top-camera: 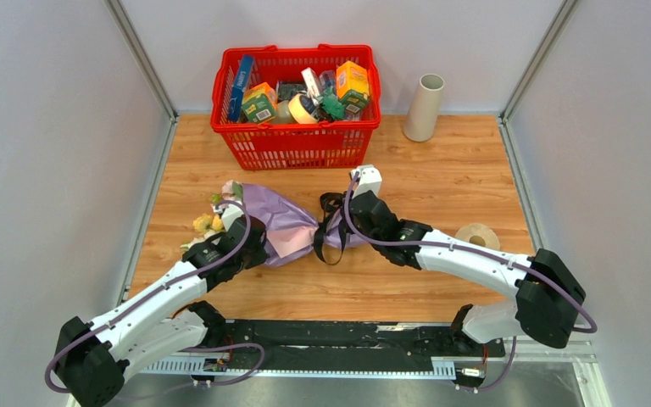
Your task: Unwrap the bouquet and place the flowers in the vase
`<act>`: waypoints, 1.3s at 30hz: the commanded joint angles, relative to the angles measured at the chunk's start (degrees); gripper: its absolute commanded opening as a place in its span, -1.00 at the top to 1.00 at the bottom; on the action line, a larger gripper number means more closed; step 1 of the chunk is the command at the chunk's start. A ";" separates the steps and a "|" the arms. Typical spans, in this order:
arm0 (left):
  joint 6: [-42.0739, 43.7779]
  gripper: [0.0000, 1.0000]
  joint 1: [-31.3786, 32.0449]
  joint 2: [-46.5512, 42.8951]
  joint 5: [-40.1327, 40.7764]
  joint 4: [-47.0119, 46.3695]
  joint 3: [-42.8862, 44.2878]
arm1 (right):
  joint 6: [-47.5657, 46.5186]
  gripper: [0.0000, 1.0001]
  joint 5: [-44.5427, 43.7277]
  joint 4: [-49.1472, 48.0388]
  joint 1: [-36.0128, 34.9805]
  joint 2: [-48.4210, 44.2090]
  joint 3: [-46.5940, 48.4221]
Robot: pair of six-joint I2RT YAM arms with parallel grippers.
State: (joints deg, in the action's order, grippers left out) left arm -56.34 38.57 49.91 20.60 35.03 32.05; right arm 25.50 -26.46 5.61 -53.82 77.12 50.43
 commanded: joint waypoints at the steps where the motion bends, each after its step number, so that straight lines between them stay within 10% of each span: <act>1: 0.44 1.00 0.11 -1.39 0.67 -0.48 -0.41 | 4.64 0.36 0.17 4.93 0.12 -2.24 0.37; 16: 1.41 1.00 0.11 -1.92 -3.90 -4.88 -1.55 | 2.37 0.00 23.29 -6.73 -4.71 -6.39 -11.50; 39: 1.76 1.00 0.11 -3.86 -3.29 -3.12 -0.77 | 2.80 0.04 7.31 -11.85 -8.23 11.82 -3.86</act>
State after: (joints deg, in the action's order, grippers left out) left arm -55.18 38.57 46.44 17.21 32.10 30.39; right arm 27.18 -15.62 -4.78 -61.76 87.24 43.51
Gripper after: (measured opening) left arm 0.007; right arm 0.505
